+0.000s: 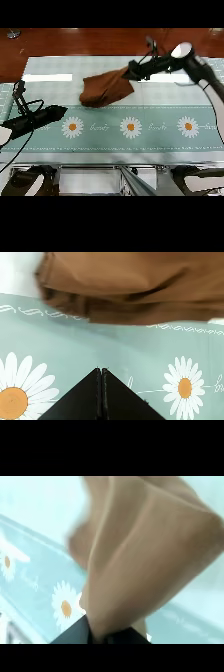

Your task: Fold the shirts.

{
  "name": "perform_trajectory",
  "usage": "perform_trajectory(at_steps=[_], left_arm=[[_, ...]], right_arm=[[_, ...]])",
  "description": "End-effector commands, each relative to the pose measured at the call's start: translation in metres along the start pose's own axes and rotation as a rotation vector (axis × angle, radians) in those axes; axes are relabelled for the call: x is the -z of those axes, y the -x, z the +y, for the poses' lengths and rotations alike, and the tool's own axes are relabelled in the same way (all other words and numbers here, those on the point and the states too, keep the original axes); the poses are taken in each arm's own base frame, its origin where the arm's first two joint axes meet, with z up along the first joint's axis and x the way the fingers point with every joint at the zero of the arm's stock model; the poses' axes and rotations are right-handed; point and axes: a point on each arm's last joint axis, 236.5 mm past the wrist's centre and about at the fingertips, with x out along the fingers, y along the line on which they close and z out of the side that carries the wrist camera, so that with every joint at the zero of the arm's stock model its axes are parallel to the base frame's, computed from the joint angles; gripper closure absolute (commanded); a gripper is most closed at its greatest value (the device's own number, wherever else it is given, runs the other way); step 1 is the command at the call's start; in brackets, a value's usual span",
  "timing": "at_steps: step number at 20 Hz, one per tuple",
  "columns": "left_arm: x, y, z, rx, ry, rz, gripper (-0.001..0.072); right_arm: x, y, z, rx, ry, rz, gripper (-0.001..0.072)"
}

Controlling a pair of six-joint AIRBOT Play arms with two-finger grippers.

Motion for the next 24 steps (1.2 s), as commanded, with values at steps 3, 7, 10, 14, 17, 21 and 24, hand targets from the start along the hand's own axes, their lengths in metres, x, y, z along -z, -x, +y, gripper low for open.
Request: perform_trajectory(at_steps=[3,7,10,14,17,21,24], left_arm=[[0.002,0.0,0.0,0.002,0.002,0.007,0.0683],[0.013,0.0,-0.007,0.03,0.029,0.055,0.0682],[0.013,0.0,-0.007,0.03,0.026,0.054,0.0682],[0.013,0.0,-0.007,0.03,0.026,0.054,0.0683],[0.012,0.0,-0.007,0.03,0.025,0.052,0.0683],[0.012,0.0,-0.007,0.03,0.026,0.051,0.0683],[0.012,0.0,-0.007,0.03,0.026,0.051,0.0683]], right_arm=[[-0.054,0.134,0.022,0.199,0.124,-0.138,0.0678],[-0.042,0.234,-0.025,0.319,-0.007,-0.209,0.0678],[-0.007,0.299,-0.068,0.414,-0.16,-0.215,0.0681],[0.06,0.357,-0.13,0.58,-0.426,-0.242,0.0681],[0.13,0.386,-0.169,0.711,-0.634,-0.253,0.068],[0.254,0.404,-0.21,0.896,-1.001,-0.248,0.068],[0.326,0.395,-0.225,0.988,-1.234,-0.334,0.0677]])
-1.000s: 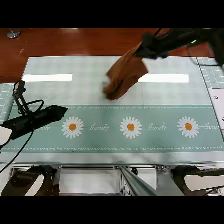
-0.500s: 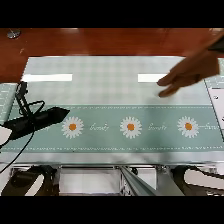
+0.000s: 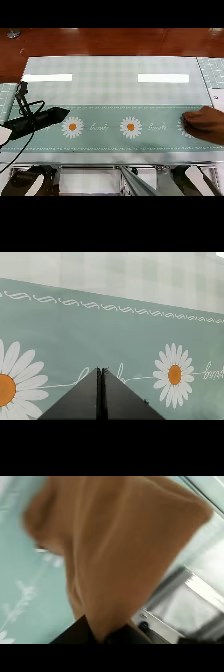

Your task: Fold the shirts.

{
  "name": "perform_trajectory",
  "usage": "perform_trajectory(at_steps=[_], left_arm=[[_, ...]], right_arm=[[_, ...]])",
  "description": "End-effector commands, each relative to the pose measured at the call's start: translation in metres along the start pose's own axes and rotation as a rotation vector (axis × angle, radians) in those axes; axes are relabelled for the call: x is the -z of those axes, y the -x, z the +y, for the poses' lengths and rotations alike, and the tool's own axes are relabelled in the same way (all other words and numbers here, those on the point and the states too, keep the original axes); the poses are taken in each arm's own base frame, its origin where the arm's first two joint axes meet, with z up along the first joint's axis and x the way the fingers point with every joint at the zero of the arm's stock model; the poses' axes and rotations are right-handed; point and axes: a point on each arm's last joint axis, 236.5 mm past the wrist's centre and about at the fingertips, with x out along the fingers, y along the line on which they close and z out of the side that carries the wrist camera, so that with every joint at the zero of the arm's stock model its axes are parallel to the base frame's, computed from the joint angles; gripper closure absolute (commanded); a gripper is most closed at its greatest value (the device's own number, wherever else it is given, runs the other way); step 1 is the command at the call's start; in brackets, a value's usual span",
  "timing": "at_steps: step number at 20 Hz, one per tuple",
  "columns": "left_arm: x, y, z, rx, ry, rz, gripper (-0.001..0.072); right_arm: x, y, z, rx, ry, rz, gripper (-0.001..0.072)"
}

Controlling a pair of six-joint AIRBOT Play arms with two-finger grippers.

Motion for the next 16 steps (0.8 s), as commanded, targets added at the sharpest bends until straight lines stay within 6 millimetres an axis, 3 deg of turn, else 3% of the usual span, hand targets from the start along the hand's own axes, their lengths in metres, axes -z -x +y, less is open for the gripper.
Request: perform_trajectory(at_steps=[1,3,4,5,7,8,9,10,11,12,14,15,16], left_arm=[[0.0,0.0,0.0,0.0,0.001,-0.001,0.0682],[0.0,0.0,0.0,0.0,0.001,-0.001,0.0682],[0.0,0.0,0.0,0.0,0.0,-0.001,0.0682],[-0.002,0.0,0.0,0.0,0.0,-0.008,0.0683],[-0.015,0.001,-0.001,0.0,-0.046,-0.059,0.0684],[-0.025,0.003,-0.002,-0.007,-0.064,-0.081,0.0684],[-0.036,0.005,-0.005,-0.008,-0.063,-0.096,0.0684],[-0.053,0.008,-0.012,-0.004,-0.069,-0.114,0.0684],[-0.076,0.012,-0.026,0.008,-0.1,-0.137,0.0684],[-0.1,0.018,-0.045,0.028,-0.136,-0.16,0.0684],[-0.151,0.031,-0.098,0.091,-0.24,-0.207,0.0685],[-0.17,0.035,-0.128,0.127,-0.308,-0.219,0.0685],[-0.181,0.033,-0.15,0.146,-0.361,-0.212,0.0685]], right_arm=[[0.041,-0.037,-0.079,0.171,-0.298,-0.042,0.0647],[0.057,-0.051,-0.104,0.247,-0.385,-0.055,0.0162],[0.056,-0.053,-0.109,0.269,-0.396,-0.067,0.0082],[0.046,-0.053,-0.108,0.254,-0.394,-0.096,0.0083],[0.013,-0.049,-0.084,0.135,-0.354,-0.17,0.0085],[-0.009,-0.042,-0.063,0.043,-0.316,-0.217,0.0102],[-0.037,-0.027,-0.034,-0.082,-0.272,-0.281,0.0223],[-0.063,-0.007,0.0,-0.208,-0.196,-0.345,0.0435],[-0.087,0.021,0.049,-0.356,-0.078,-0.416,0.0609],[-0.098,0.052,0.106,-0.509,0.067,-0.469,0.0678],[-0.085,0.089,0.203,-0.664,0.339,-0.498,0.0678],[-0.063,0.093,0.247,-0.689,0.487,-0.487,0.0678],[-0.034,0.084,0.284,-0.692,0.619,-0.455,0.0678]])
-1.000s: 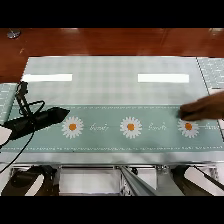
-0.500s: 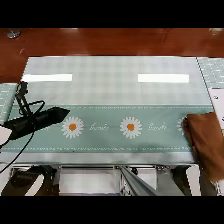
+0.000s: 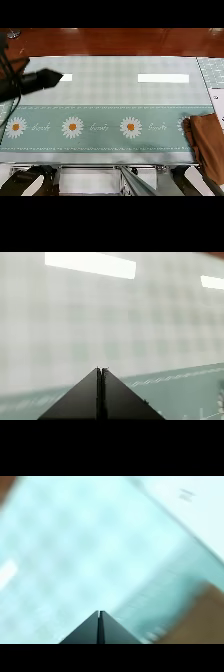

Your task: Fold the shirts.

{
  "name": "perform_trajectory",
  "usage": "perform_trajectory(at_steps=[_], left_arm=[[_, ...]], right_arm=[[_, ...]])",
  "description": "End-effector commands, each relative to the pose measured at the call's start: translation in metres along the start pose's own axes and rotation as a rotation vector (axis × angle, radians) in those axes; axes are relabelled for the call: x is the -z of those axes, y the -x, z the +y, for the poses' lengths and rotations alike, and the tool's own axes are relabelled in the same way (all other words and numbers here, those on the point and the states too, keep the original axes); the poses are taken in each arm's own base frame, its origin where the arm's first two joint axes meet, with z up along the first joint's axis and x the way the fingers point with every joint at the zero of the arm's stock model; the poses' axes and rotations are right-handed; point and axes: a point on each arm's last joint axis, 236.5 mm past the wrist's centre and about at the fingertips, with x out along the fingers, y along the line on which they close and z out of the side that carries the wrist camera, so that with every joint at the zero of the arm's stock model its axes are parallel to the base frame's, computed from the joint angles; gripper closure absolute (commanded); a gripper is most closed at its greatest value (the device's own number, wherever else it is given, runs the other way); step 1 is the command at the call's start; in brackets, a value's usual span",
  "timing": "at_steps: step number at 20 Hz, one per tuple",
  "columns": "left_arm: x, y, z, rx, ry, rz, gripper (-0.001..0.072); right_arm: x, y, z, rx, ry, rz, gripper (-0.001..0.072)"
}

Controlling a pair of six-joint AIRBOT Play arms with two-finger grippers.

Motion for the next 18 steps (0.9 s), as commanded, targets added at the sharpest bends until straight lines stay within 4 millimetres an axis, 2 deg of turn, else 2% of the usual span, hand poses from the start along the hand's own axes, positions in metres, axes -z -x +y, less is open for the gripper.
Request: perform_trajectory(at_steps=[1,2,3,4,5,7,8,9,10,13,18], left_arm=[[-0.059,-0.018,-0.06,0.068,-0.199,0.003,0.0685],[-0.051,-0.03,-0.062,0.052,-0.245,0.054,0.0685],[-0.034,-0.046,-0.055,0.016,-0.262,0.122,0.0685],[-0.01,-0.061,-0.035,-0.048,-0.266,0.21,0.0685],[0.018,-0.075,-0.006,-0.129,-0.25,0.3,0.0685],[0.066,-0.097,0.056,-0.277,-0.166,0.413,0.0684],[0.084,-0.103,0.08,-0.323,-0.109,0.465,0.0683],[0.096,-0.104,0.096,-0.353,-0.074,0.521,0.0683],[0.099,-0.104,0.106,-0.367,-0.065,0.543,0.0683],[0.086,-0.101,0.117,-0.376,-0.083,0.511,0.0683],[0.088,-0.101,0.123,-0.384,-0.071,0.52,0.0683]], right_arm=[[0.034,-0.037,0.161,-0.285,0.396,0.067,0.0678],[0.065,-0.055,0.176,-0.259,0.514,0.137,0.0678],[0.099,-0.076,0.179,-0.203,0.634,0.214,0.0678],[0.125,-0.097,0.174,-0.136,0.709,0.274,0.0678],[0.148,-0.119,0.16,-0.051,0.749,0.329,0.0679],[0.173,-0.166,0.11,0.128,0.742,0.397,0.0679],[0.183,-0.181,0.082,0.218,0.68,0.443,0.0679],[0.193,-0.19,0.063,0.27,0.614,0.496,0.0678],[0.199,-0.195,0.057,0.282,0.593,0.527,0.0678],[0.192,-0.196,0.06,0.276,0.615,0.496,0.0678],[0.193,-0.192,0.059,0.28,0.606,0.505,0.0678]])
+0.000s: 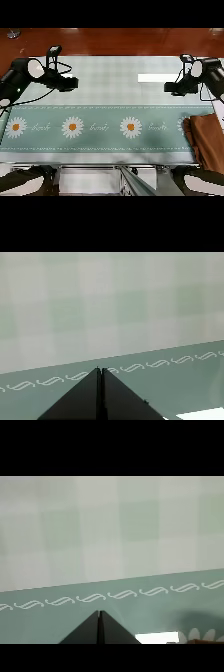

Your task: Fold the shirts.

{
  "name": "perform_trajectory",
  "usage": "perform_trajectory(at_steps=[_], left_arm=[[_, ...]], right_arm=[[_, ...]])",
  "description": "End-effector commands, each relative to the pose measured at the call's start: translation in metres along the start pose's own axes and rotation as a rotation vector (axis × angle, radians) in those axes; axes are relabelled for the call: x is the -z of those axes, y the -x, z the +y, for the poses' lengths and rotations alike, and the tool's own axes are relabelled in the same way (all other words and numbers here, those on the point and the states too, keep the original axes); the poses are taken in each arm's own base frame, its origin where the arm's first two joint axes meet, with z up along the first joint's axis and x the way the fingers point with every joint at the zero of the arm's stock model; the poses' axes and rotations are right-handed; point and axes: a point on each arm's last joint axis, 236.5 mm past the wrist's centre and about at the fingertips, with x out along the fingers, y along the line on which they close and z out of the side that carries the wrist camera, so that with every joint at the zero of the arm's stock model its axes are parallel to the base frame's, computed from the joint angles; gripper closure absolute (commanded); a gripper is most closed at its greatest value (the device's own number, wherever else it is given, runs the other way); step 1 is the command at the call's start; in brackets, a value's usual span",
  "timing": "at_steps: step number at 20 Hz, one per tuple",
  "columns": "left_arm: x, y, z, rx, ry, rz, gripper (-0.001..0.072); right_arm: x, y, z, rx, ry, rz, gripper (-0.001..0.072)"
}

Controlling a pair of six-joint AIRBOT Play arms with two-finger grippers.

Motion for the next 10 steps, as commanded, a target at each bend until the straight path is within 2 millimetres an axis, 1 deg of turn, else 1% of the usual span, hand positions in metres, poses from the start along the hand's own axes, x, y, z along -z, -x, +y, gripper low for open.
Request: perform_trajectory(at_steps=[1,10], left_arm=[[0.0021,-0.0047,0.006,-0.013,0.007,0.014,0.0683],[0.0044,-0.0106,0.0073,-0.015,0.009,0.029,0.0683]], right_arm=[[0.0017,-0.0021,-0.0023,0.015,-0.004,0.006,0.0678],[0.0017,-0.0021,-0.0023,0.015,-0.004,0.006,0.0678]])
